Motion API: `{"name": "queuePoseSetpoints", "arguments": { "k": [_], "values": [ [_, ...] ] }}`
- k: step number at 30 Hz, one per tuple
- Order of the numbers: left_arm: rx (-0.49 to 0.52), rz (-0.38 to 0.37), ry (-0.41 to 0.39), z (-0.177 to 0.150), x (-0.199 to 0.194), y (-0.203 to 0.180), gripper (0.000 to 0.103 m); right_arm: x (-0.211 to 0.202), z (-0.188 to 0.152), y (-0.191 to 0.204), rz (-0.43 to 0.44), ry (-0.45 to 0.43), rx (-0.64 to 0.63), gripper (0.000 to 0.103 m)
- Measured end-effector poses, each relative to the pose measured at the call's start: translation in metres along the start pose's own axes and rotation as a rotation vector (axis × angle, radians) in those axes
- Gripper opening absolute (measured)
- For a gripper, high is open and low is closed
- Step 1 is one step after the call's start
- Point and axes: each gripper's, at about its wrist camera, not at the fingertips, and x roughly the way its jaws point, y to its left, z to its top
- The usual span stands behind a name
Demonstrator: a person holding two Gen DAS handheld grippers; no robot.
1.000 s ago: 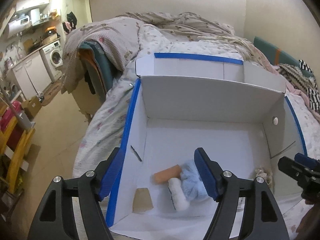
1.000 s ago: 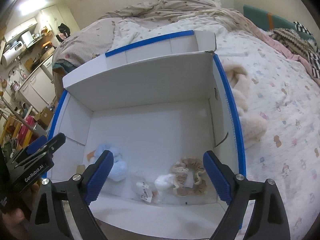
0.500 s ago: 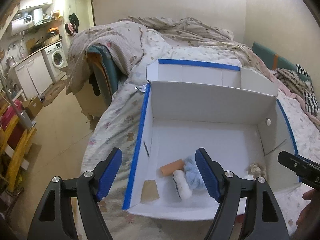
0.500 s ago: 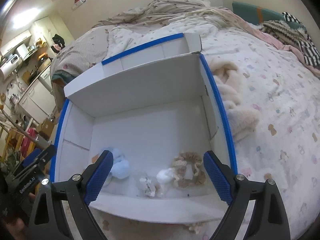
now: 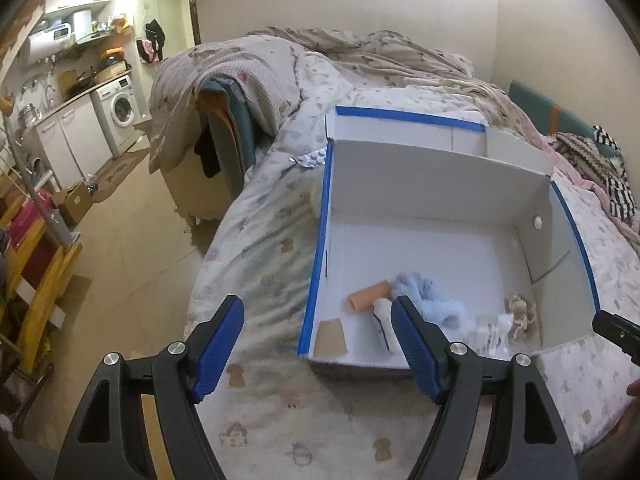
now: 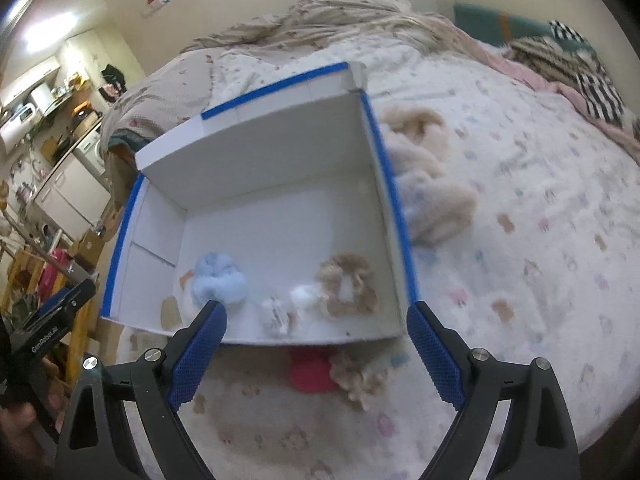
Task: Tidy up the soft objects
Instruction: 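Open both tools inside the box and withdraw them, then grasp the pink rubber duck with the left tool while the right tool grasps the white lace scrunchie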
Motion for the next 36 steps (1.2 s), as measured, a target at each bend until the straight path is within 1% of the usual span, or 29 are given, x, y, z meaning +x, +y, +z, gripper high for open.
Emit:
{"name": "queuePoseSetpoints", "arguments": {
  "k": [4, 6, 10, 13, 16, 17, 19, 21, 24, 27, 28, 30, 32, 34, 36],
  "values": [
    [0.018, 0.005, 0.003, -0.013, -0.005, 0.001, 0.074, -0.007, -0.009, -0.019, -0.014, 0.014, 0.029, 0.097],
    [0.009, 0.004, 0.016, -0.017, -0.007, 0.002, 0.074, -0.009, -0.012, -0.03, -0.013, 0.027, 0.062, 0.097],
    [-0.009, 0.007, 0.039, -0.03, -0.01, 0.003, 0.074, -0.009, -0.021, -0.048, 0.02, 0.066, 0.135, 0.097],
    [-0.021, 0.003, 0.063, -0.039, -0.009, 0.002, 0.074, -0.01, -0.022, -0.051, 0.026, 0.091, 0.157, 0.097],
    [-0.039, -0.002, 0.083, -0.045, -0.007, -0.001, 0.074, -0.015, -0.026, -0.053, 0.06, 0.072, 0.171, 0.097],
    [-0.035, -0.004, 0.083, -0.045, -0.007, -0.003, 0.074, -0.013, -0.028, -0.055, 0.066, 0.074, 0.186, 0.097],
    [-0.022, 0.002, 0.08, -0.045, -0.006, -0.007, 0.074, -0.003, -0.03, -0.058, 0.063, 0.109, 0.216, 0.097],
    [-0.021, 0.0, 0.08, -0.044, -0.006, -0.007, 0.074, 0.003, -0.03, -0.06, 0.046, 0.121, 0.211, 0.097],
    [-0.04, -0.013, 0.088, -0.042, -0.003, -0.007, 0.074, 0.015, -0.034, -0.067, 0.064, 0.173, 0.251, 0.097],
    [-0.04, -0.02, 0.106, -0.042, 0.003, -0.011, 0.074, 0.029, -0.036, -0.068, 0.047, 0.22, 0.258, 0.097],
    [-0.037, -0.021, 0.11, -0.042, 0.004, -0.013, 0.074, 0.036, -0.037, -0.067, 0.043, 0.24, 0.256, 0.096],
    [-0.029, -0.024, 0.118, -0.042, 0.007, -0.018, 0.074, 0.049, -0.038, -0.066, 0.046, 0.273, 0.263, 0.091],
    [-0.016, -0.028, 0.127, -0.044, 0.01, -0.024, 0.074, 0.064, -0.042, -0.066, 0.05, 0.314, 0.285, 0.082],
    [-0.002, -0.033, 0.132, -0.045, 0.013, -0.031, 0.074, 0.078, -0.045, -0.066, 0.039, 0.353, 0.293, 0.079],
    [0.014, -0.036, 0.134, -0.046, 0.015, -0.036, 0.074, 0.088, -0.048, -0.064, 0.014, 0.378, 0.28, 0.078]
  ]
}}
